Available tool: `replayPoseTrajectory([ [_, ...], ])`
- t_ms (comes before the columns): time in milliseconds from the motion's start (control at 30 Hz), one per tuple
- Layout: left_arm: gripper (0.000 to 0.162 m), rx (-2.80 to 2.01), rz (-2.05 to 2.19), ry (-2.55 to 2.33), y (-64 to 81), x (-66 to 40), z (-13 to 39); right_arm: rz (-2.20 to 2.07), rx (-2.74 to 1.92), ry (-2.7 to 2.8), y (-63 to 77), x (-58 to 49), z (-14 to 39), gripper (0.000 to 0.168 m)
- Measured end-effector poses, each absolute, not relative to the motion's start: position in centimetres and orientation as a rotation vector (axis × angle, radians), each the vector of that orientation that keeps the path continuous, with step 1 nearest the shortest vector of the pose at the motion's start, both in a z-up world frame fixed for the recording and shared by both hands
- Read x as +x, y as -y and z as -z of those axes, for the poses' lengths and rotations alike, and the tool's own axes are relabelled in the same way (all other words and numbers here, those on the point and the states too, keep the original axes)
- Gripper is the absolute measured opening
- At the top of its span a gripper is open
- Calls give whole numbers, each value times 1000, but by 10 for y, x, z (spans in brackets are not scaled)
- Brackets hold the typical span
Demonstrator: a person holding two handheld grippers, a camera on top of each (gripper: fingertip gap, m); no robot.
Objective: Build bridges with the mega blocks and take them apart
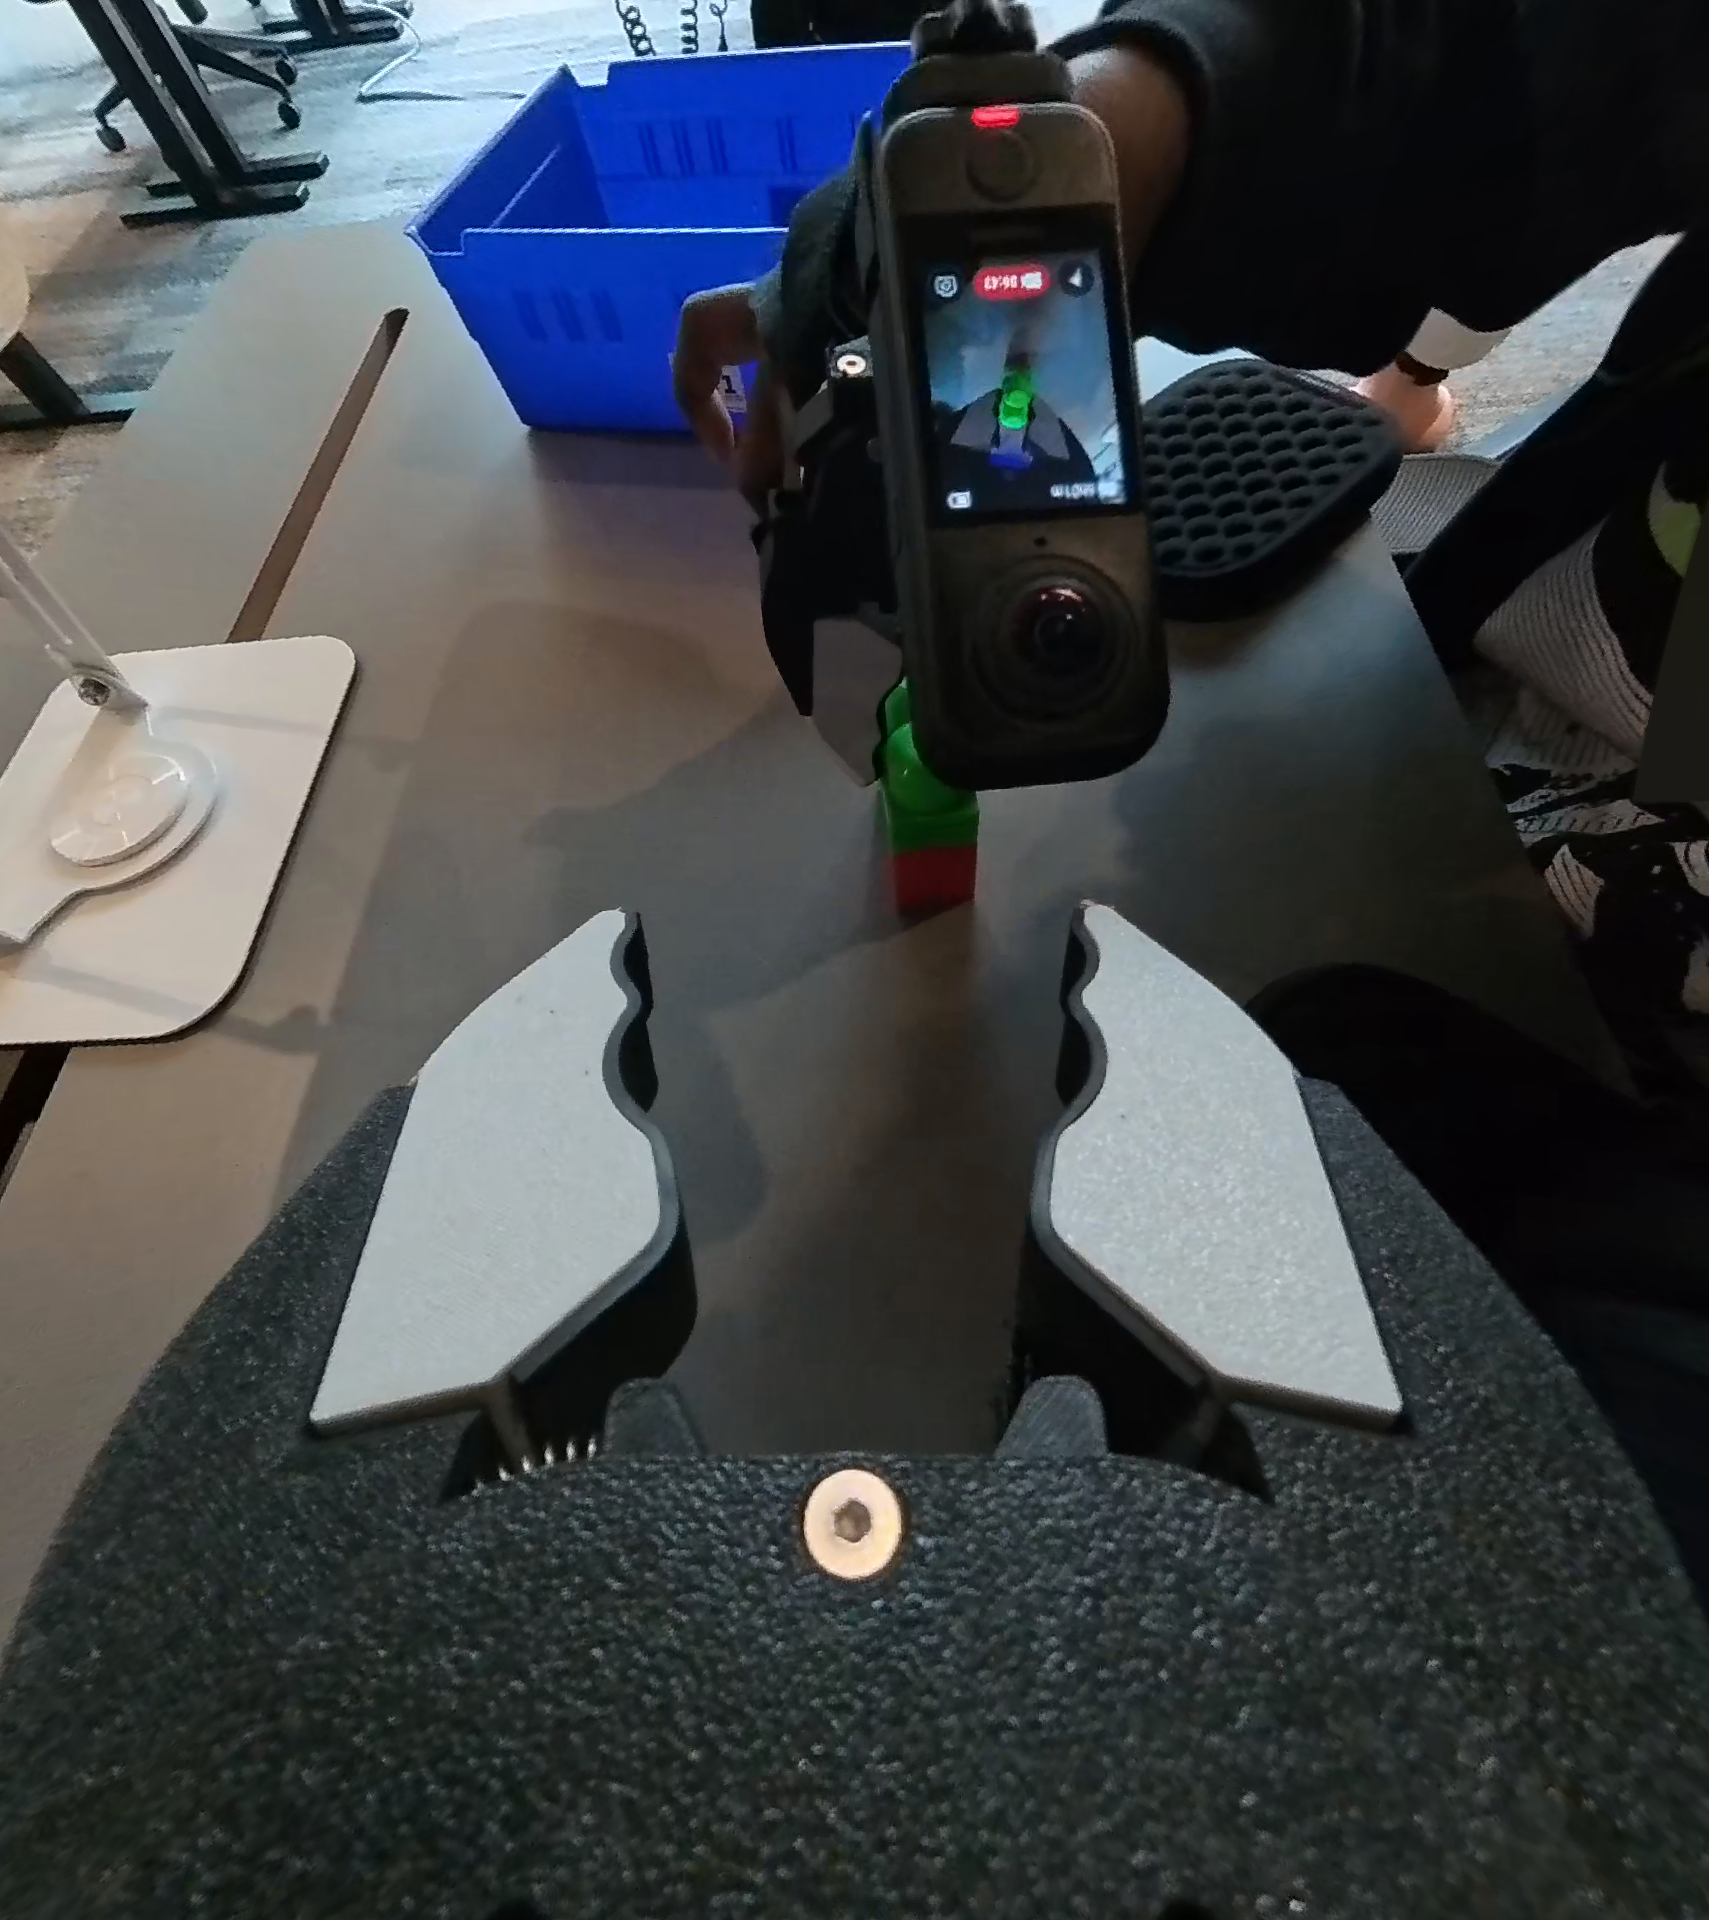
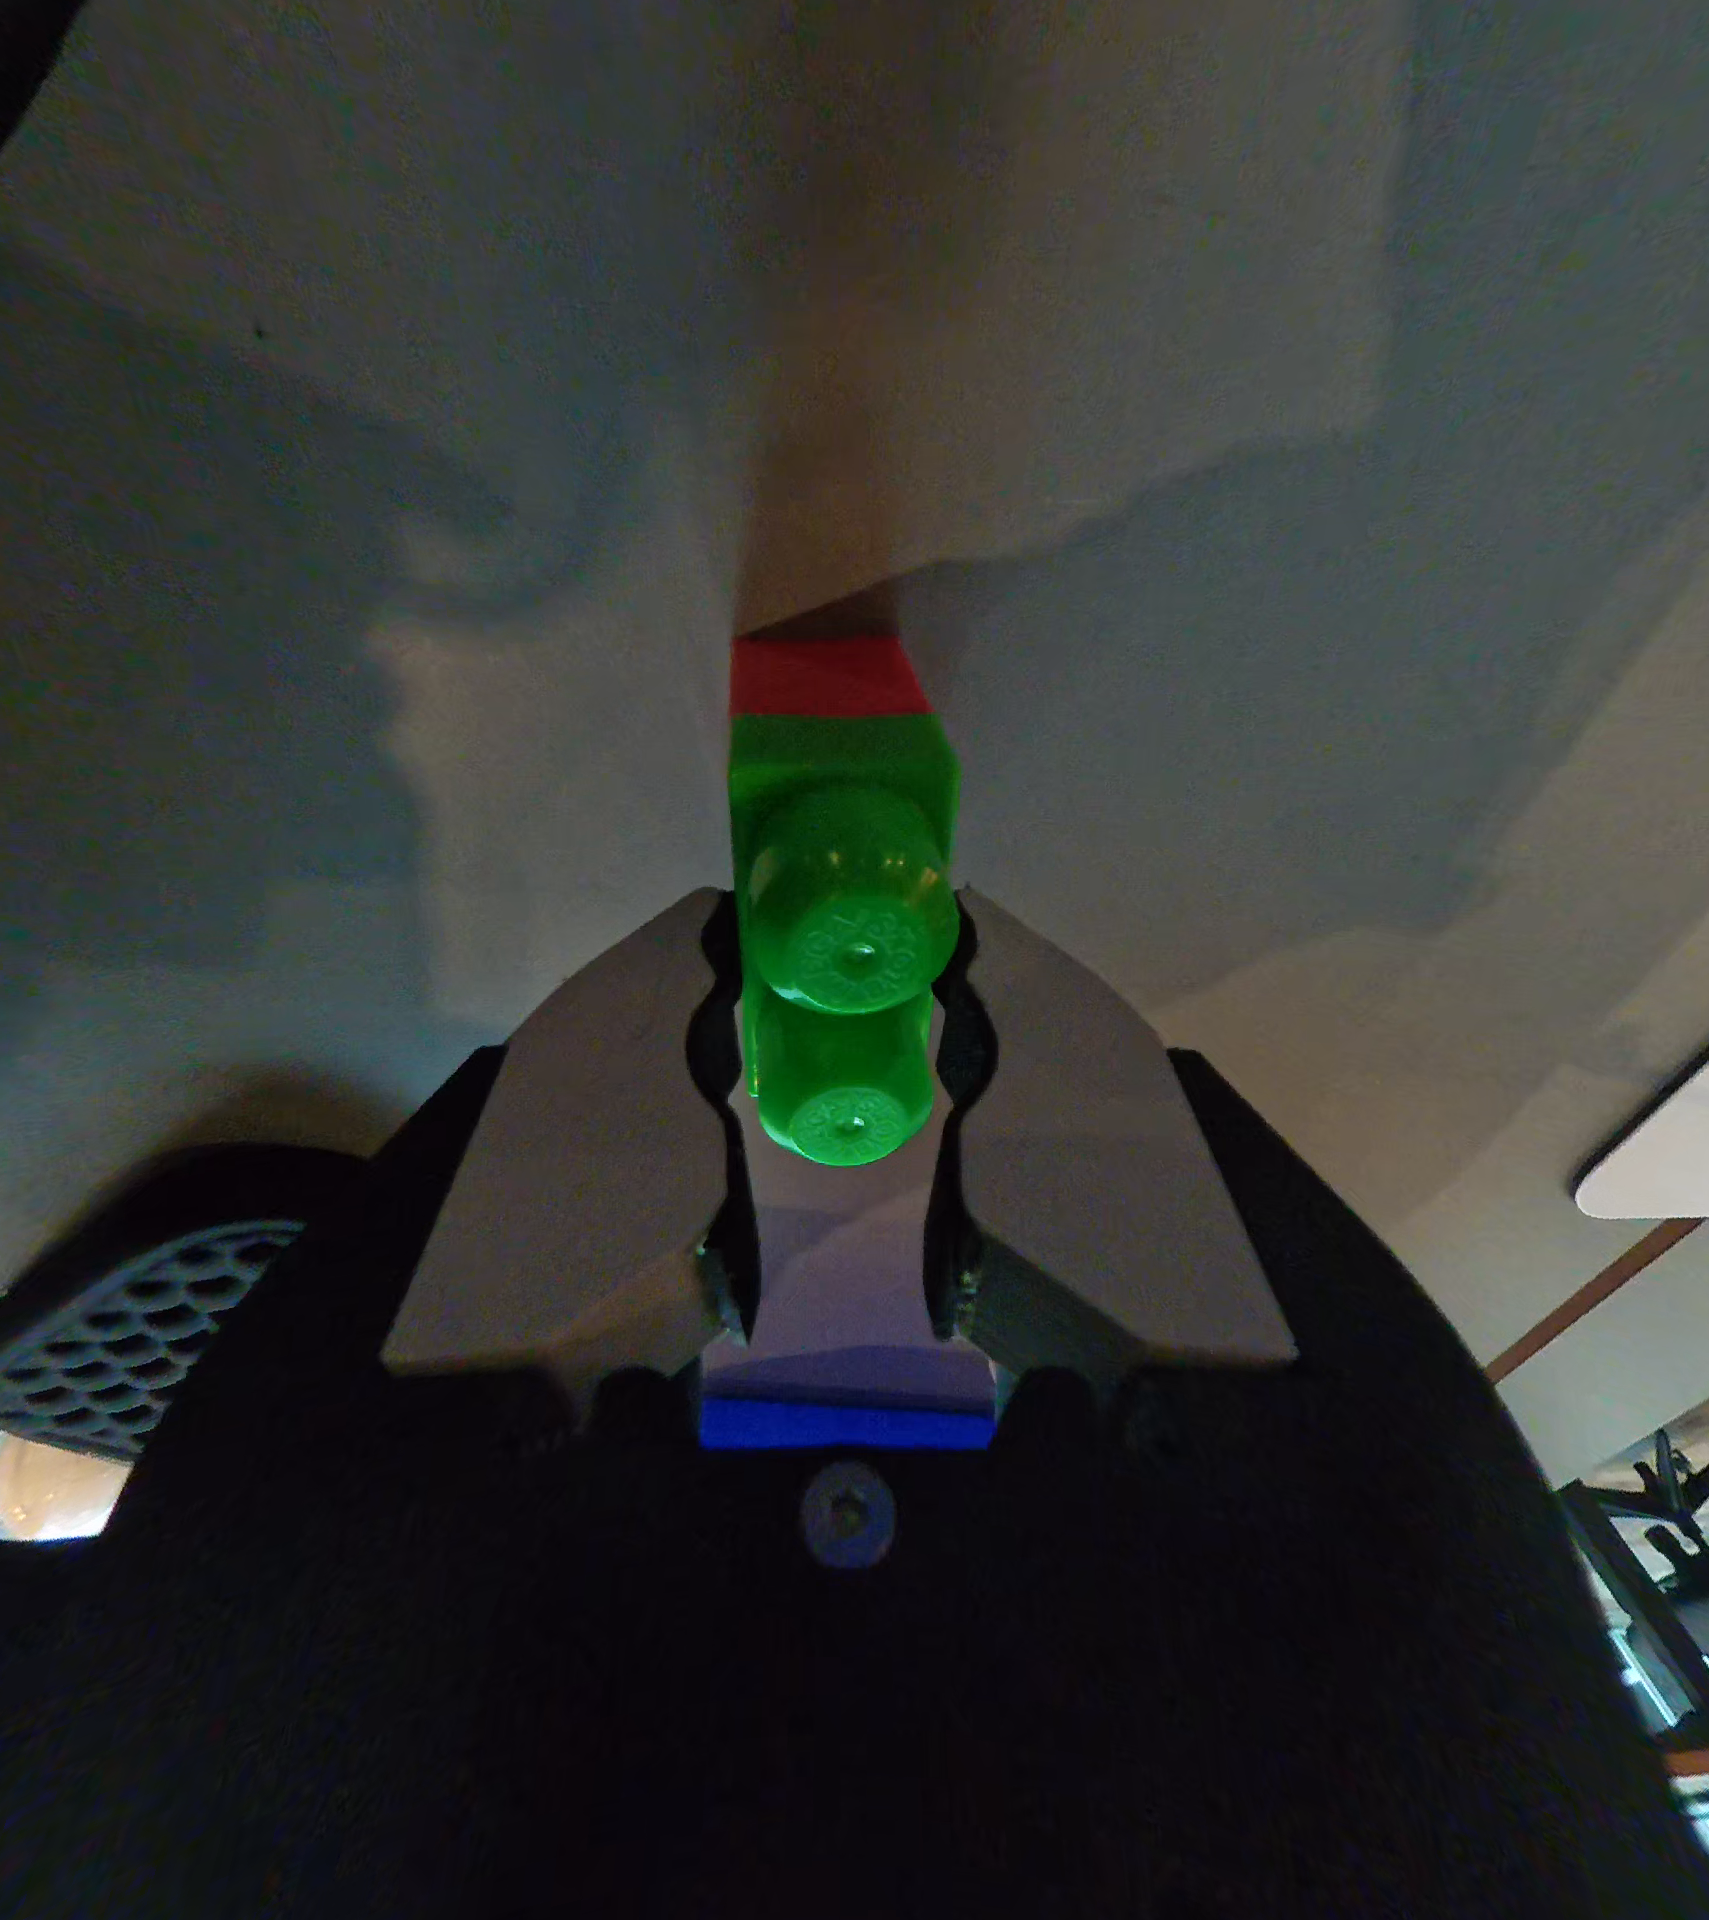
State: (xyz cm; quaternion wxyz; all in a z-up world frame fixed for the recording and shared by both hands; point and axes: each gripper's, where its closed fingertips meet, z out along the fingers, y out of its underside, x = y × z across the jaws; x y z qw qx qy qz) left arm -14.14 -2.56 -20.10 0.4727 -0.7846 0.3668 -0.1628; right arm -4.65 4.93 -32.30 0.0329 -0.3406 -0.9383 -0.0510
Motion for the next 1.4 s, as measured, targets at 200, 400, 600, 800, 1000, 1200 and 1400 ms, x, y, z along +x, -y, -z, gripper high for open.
replayPoseTrajectory([
  [200, 76, -1933, 381, -900, 25, -142, 202, 145, -1056, 2887, -49, -47, 323, 36],
  [400, 76, -1898, 365, -906, 27, -142, 197, 37, -1115, 2842, -50, -48, 322, 36],
  [600, 76, -1881, 331, -887, 31, -147, 192, -75, -1289, 2715, -85, -33, 280, 36],
  [800, 76, -1878, 319, -864, 33, -152, 191, -51, -1580, 2462, -174, 12, 211, 36],
  [1000, 76, -1873, 307, -865, 33, -152, 190, 146, -2018, 2142, -284, 76, 196, 35],
  [1200, 75, -1873, 303, -878, 32, -150, 190, 146, -2333, 1810, -357, 111, 221, 36],
  [1400, 75, -1872, 299, -872, 32, -152, 190, 167, -2560, 1626, -396, 124, 266, 36],
])
